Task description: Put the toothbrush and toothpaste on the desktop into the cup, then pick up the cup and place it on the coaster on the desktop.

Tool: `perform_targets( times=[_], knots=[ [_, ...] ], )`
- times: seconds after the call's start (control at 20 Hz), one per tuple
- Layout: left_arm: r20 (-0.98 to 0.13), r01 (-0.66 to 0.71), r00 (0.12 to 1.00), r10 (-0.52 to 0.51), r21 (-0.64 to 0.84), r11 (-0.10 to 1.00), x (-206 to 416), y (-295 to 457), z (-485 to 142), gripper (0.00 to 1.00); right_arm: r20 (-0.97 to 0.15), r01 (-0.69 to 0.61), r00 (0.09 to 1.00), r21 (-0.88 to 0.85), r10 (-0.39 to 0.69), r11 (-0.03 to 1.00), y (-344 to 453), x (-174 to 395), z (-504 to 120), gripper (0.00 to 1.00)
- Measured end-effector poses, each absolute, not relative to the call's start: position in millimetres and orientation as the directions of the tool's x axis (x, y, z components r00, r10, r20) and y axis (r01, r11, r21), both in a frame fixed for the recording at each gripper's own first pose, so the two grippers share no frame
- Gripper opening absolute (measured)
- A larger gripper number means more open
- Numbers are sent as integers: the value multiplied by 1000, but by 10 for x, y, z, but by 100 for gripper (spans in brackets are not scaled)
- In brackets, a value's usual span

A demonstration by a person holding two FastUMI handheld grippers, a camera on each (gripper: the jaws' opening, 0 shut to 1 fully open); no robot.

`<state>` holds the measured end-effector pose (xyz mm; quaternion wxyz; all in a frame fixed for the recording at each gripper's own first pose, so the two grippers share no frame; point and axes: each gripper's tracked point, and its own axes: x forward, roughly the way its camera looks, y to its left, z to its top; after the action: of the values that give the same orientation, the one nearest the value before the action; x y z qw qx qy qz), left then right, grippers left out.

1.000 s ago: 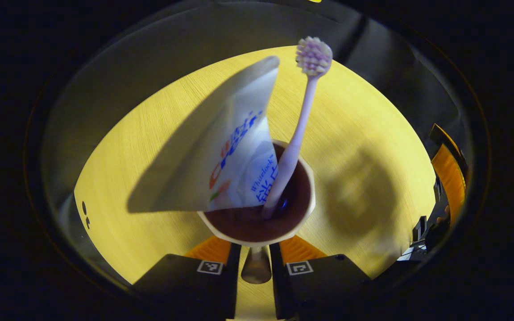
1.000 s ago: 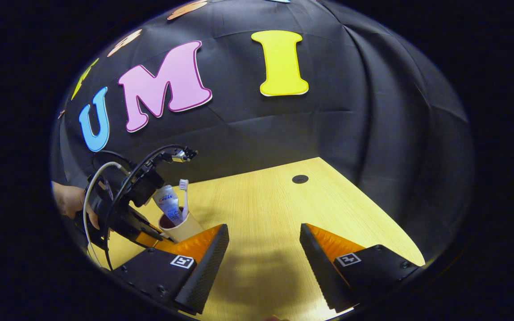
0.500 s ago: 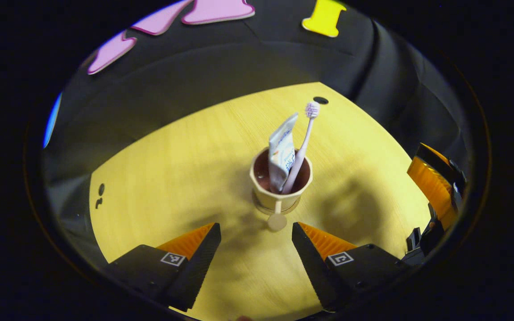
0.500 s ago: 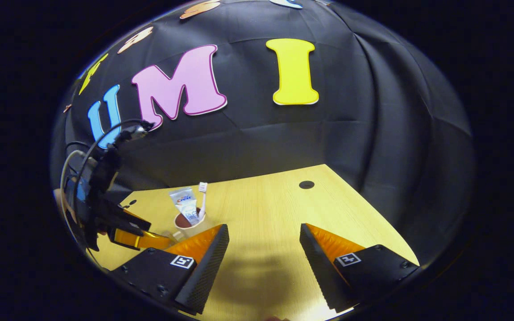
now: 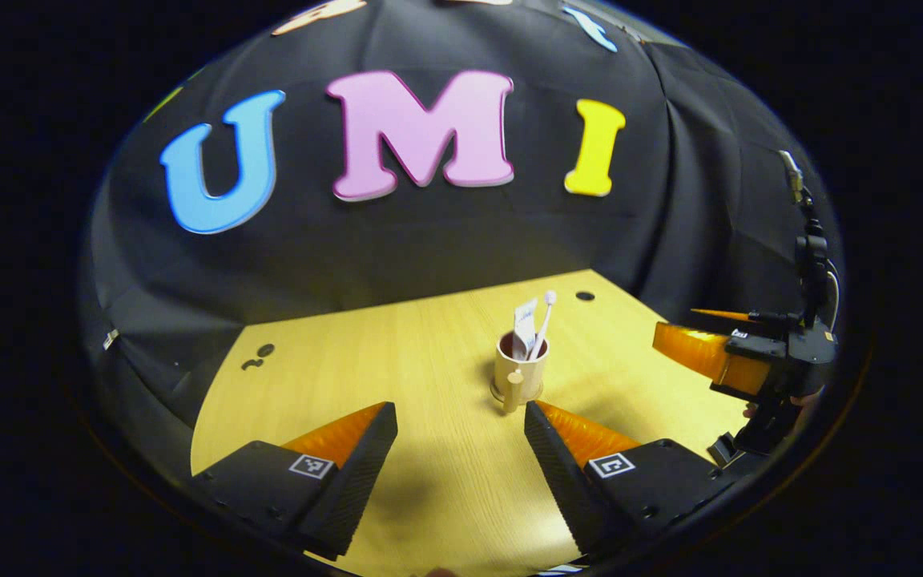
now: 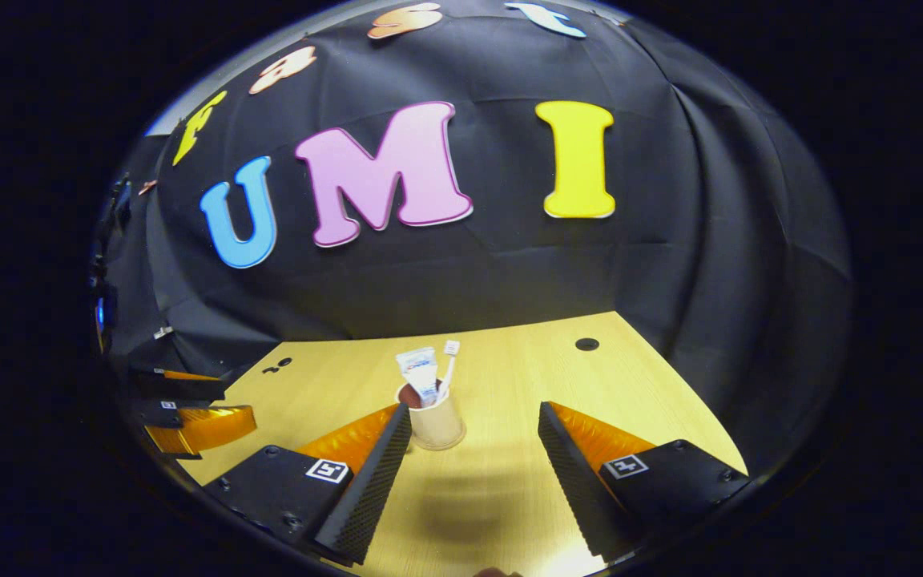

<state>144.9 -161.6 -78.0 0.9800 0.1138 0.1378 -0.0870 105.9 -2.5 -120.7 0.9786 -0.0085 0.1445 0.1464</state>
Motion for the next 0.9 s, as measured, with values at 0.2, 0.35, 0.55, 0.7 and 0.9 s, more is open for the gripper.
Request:
perform_targets(
  times=[0.2, 0.35, 0.55, 0.7, 0.9],
  knots=[
    [-94, 142, 987, -129, 146, 979, 649, -1280, -489, 99, -281, -347, 902, -17, 329, 938, 201, 499, -1098, 98],
    [1, 95, 995, -96, 136, 986, 125, -1003, -384, 99, -277, -364, 899, -36, 341, 931, 302, 92, -1083, 98],
    [97, 26, 995, -36, 99, 995, -375, -666, -240, 99, -267, -351, 906, -41, 328, 936, 316, -372, -1039, 98],
    [121, 33, 992, -38, 40, 999, -548, -649, -261, 98, -256, -334, 912, -4, 321, 943, 390, -667, -987, 98],
    [105, 59, 992, -65, 59, 996, -576, -649, -270, 96, -254, -334, 913, -18, 319, 942, 490, -894, -985, 98]
  ],
)
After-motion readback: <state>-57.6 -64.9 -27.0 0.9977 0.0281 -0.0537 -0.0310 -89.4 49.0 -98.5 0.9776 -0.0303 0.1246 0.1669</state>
